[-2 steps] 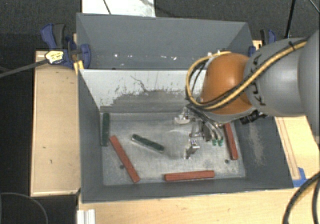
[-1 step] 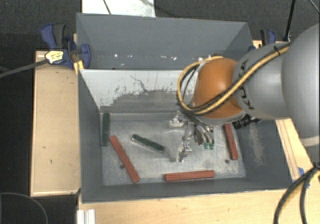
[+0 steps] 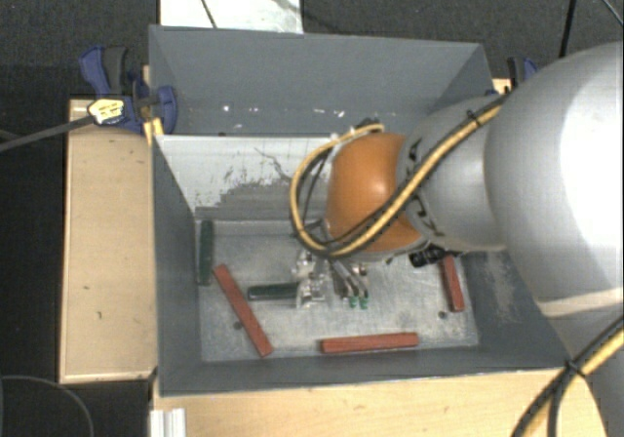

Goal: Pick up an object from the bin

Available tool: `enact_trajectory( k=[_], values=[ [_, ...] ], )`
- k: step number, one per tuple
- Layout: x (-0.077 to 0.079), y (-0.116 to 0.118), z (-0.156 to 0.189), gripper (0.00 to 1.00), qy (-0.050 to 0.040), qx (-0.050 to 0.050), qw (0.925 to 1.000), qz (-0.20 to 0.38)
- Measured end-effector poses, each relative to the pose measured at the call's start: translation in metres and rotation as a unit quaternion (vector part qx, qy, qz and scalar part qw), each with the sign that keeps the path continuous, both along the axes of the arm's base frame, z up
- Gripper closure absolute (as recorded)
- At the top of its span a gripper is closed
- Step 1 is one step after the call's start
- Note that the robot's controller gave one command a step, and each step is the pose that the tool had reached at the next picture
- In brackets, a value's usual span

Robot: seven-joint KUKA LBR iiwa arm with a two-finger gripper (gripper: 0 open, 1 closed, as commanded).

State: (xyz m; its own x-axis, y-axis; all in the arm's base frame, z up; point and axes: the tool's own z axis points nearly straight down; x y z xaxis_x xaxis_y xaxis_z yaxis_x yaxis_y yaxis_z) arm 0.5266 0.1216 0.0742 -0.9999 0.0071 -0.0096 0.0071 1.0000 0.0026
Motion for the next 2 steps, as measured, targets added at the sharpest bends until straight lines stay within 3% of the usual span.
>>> enact_trajectory(
  k=[1, 2],
  values=[
    [0.0, 0.0, 0.0, 1.0, 0.0, 0.0, 1.0, 0.0],
    [-0.01, 0.013, 0.2, 1.0, 0.0055, -0.001, 0.9999, -0.009]
  ],
)
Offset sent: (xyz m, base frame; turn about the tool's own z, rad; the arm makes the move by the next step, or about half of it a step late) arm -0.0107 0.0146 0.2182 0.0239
